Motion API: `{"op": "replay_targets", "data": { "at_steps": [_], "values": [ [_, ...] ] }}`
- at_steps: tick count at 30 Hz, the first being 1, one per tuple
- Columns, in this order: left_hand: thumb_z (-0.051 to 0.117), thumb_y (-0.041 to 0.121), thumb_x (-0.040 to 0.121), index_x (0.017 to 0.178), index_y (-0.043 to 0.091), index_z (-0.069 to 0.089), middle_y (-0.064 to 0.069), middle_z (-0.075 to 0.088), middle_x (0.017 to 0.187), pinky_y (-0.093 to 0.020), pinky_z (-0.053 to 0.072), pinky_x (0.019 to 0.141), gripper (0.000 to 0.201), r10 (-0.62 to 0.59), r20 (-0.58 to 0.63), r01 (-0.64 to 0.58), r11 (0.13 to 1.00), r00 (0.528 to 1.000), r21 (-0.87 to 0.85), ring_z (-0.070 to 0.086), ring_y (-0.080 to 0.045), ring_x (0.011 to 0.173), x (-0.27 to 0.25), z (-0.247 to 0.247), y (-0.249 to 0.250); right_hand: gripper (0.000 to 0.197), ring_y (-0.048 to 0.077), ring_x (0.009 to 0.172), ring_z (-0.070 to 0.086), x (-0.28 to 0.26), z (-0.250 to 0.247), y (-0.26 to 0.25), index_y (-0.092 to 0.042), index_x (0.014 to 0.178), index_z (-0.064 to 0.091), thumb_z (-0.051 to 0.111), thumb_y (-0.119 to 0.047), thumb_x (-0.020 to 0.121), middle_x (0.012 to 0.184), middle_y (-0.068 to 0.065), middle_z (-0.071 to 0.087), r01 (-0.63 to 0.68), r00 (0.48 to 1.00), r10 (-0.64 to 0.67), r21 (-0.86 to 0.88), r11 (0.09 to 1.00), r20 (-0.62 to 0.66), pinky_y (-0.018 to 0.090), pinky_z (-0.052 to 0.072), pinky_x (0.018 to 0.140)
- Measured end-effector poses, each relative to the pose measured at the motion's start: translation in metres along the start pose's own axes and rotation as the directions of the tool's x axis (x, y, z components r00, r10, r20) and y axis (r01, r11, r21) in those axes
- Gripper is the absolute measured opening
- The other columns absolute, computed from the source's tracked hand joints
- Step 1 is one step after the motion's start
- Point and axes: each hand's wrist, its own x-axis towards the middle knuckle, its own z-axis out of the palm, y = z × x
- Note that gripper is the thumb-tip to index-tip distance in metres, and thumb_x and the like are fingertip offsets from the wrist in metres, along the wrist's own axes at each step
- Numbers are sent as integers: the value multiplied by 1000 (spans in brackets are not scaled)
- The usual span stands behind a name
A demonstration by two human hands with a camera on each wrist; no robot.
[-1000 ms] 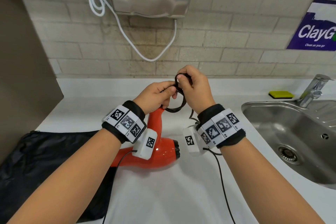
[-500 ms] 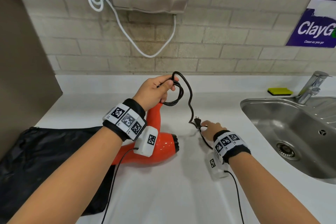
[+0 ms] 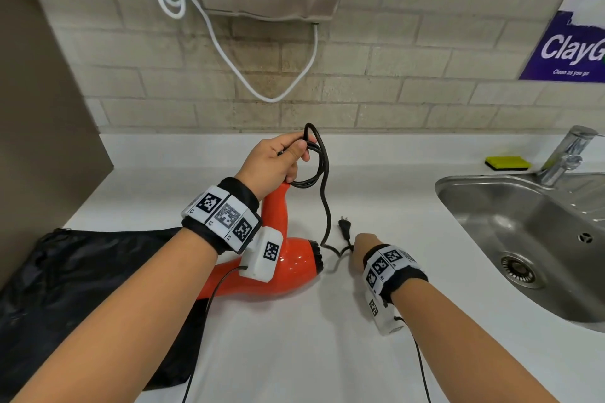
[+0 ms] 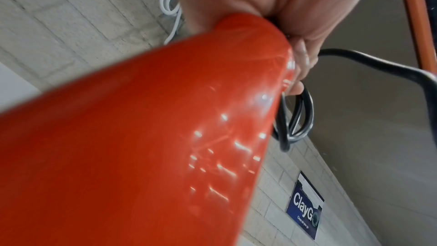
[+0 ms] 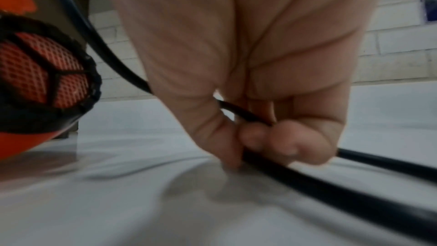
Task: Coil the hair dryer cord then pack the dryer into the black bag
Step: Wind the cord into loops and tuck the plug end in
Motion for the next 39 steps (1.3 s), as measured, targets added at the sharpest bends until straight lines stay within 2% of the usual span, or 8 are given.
{"op": "replay_targets", "data": {
  "at_steps": [3,7,11,16,24,28,36,39],
  "values": [
    [41,11,96,104,11,60,-1,50,75,-17,33,44,21,7,3,-7,1000,1000,27,32,-3,40,1,0,0,24,26,109,59,-1,4,-1,-6,110,54,47,-17,89,111,9,61,24,1000,-24,-42,999,-6,28,47,87],
    [41,13,97,106,8,59,1,51,74,-16,35,44,22,-19,-9,19,998,1000,60,34,-3,38,2,0,2,33,30,109,54,-4,-12,-3,0,123,44,39,-4,91,126,18,53,112,990,-88,245,963,-106,30,47,82],
    [39,9,97,101,9,59,-1,52,74,-15,32,42,20,-30,-24,30,999,999,29,33,-2,36,5,4,2,45,29,116,49,-21,-38,-8,-4,124,54,31,6,86,133,17,51,332,929,-181,510,793,-322,27,40,94],
    [41,11,96,124,13,51,-2,52,78,-15,34,44,29,50,-11,-49,997,999,66,34,-1,38,4,3,0,35,19,91,46,-55,-71,-15,-4,112,62,39,-1,86,104,11,59,528,832,-162,667,526,-530,16,36,63],
    [44,15,95,114,5,56,-1,53,78,-14,36,43,24,42,-124,-27,992,991,122,38,-2,37,10,-2,-6,15,3,57,38,-84,-88,-25,-20,71,56,58,-15,85,60,-12,45,825,493,49,484,292,-869,18,32,58],
    [43,17,96,110,7,56,-10,49,82,-14,36,44,21,61,-118,-48,993,991,110,38,-1,38,9,-1,-6,13,-1,62,44,-88,-83,-31,-17,71,56,61,-11,81,64,-14,48,851,403,-41,358,384,-914,10,33,59],
    [43,19,96,109,13,56,-3,41,72,-15,34,44,19,65,-98,-56,994,993,93,35,0,40,7,-1,-5,10,8,64,41,-89,-77,-39,-15,67,55,59,-19,75,59,-15,43,887,353,-208,256,383,-912,19,31,62],
    [43,20,96,111,13,56,-1,39,67,-15,34,45,21,80,-72,-72,991,994,109,34,-1,40,5,1,-3,12,17,67,44,-87,-79,-41,-12,68,56,60,-20,76,60,-17,42,851,311,-205,176,495,-928,30,39,65]
  ]
}}
